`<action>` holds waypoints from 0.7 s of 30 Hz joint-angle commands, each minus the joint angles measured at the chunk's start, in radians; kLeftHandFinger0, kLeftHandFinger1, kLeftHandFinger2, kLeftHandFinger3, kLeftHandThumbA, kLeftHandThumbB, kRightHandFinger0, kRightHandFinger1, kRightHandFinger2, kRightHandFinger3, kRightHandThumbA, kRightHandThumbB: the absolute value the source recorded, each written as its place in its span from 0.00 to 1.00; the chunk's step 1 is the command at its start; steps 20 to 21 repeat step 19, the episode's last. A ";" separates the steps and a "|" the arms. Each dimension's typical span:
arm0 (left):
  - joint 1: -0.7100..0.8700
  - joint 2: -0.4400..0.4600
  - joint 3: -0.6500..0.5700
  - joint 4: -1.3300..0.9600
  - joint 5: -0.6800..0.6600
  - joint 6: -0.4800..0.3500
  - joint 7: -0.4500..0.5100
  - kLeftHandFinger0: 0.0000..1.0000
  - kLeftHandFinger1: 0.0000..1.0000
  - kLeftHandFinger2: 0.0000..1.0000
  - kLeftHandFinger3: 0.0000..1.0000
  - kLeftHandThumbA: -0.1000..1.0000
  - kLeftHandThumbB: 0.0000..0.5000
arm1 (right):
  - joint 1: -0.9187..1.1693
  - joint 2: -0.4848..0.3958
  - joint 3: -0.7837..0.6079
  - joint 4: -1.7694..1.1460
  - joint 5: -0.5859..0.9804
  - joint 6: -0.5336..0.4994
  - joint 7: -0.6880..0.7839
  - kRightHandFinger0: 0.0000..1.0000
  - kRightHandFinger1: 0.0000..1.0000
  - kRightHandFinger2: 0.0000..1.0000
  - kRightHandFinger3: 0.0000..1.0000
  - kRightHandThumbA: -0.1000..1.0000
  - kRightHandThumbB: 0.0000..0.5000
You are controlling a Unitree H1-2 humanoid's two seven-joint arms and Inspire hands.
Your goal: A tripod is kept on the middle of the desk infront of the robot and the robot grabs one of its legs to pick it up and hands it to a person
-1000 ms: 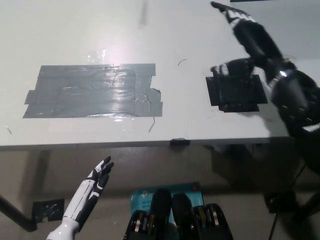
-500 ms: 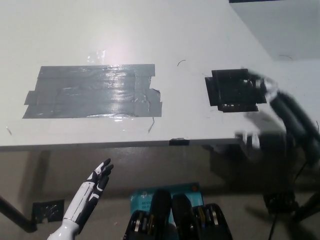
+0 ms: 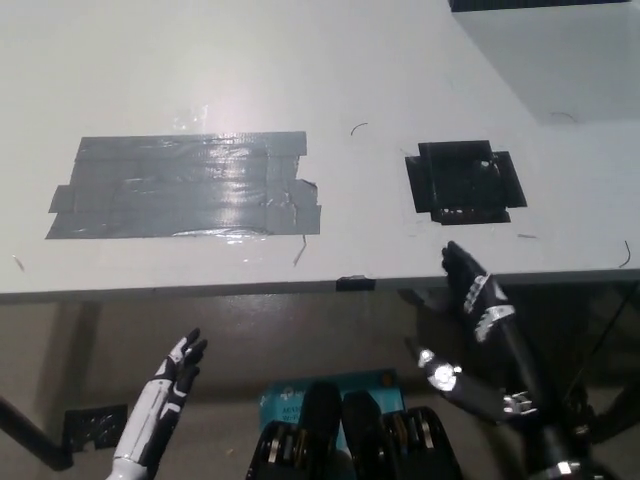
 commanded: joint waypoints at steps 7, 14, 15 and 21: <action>-0.006 -0.014 0.026 -0.007 -0.010 -0.105 0.041 1.00 1.00 1.00 1.00 1.00 0.40 | -0.008 0.056 -0.074 0.250 0.017 -0.202 -0.030 1.00 1.00 1.00 1.00 0.71 0.25; -0.026 -0.013 0.023 -0.008 -0.002 -0.096 0.035 1.00 1.00 1.00 1.00 1.00 0.39 | -0.029 0.048 -0.079 0.278 -0.006 -0.228 -0.020 1.00 1.00 1.00 1.00 0.68 0.21; -0.028 -0.012 0.022 -0.010 -0.003 -0.093 0.032 1.00 1.00 1.00 1.00 1.00 0.40 | -0.030 0.047 -0.079 0.278 -0.005 -0.227 -0.018 1.00 1.00 1.00 1.00 0.68 0.22; -0.033 -0.010 0.020 -0.008 -0.003 -0.095 0.030 1.00 1.00 1.00 1.00 1.00 0.40 | -0.034 0.044 -0.080 0.282 -0.007 -0.225 -0.017 1.00 1.00 1.00 1.00 0.68 0.23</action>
